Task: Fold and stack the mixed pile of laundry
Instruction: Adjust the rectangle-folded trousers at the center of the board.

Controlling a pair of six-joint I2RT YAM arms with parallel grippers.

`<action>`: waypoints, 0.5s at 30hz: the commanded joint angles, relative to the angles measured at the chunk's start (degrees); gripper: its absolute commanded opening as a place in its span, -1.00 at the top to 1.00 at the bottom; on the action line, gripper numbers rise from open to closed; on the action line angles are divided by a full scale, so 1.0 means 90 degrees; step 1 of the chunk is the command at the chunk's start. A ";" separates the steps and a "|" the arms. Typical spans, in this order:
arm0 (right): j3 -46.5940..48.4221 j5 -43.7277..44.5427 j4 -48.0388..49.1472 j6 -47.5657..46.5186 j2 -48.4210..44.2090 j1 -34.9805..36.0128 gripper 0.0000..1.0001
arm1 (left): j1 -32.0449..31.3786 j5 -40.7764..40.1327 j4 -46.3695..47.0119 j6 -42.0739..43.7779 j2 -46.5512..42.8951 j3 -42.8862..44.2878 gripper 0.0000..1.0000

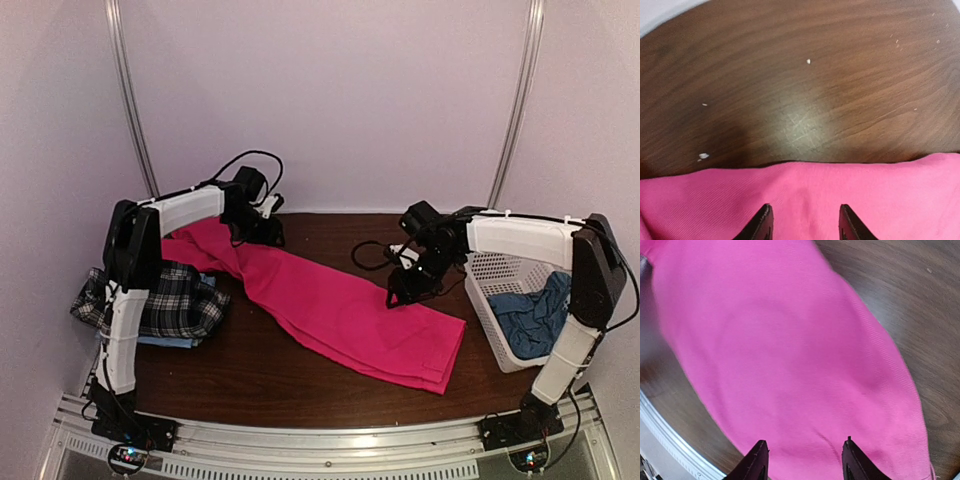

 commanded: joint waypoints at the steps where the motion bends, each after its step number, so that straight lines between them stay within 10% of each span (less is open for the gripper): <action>1: 0.0121 -0.0382 0.0454 -0.0387 -0.0238 0.0584 -0.04 | 0.0334 -0.0009 0.0182 -0.0461 -0.1866 -0.1160 0.04; 15: 0.1054 0.0013 0.0395 -0.0204 0.1726 0.0544 0.02 | 0.1560 -0.0891 -0.0098 -0.0932 -0.1664 -0.1871 -0.12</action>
